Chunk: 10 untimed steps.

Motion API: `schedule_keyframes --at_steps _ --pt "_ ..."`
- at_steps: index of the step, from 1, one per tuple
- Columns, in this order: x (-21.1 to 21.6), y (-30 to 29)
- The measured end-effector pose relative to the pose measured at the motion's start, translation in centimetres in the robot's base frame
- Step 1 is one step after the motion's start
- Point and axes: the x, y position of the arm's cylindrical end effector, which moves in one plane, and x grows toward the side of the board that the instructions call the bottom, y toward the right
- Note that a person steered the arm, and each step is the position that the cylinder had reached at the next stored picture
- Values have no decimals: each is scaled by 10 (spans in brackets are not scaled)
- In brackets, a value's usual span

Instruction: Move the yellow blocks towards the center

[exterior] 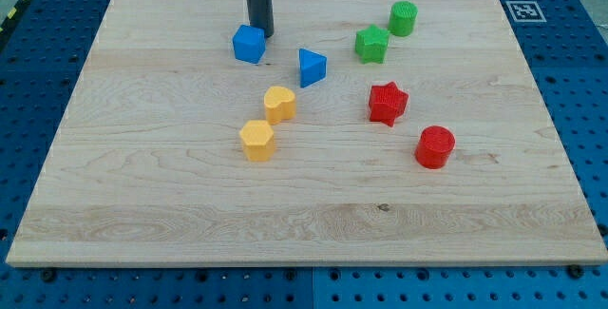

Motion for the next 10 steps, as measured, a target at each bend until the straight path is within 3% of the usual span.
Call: schedule_keyframes --at_steps 2,4,7,10 --pt "-21 -9" --pt "-14 -94" --pt "62 -71" --pt "62 -35"
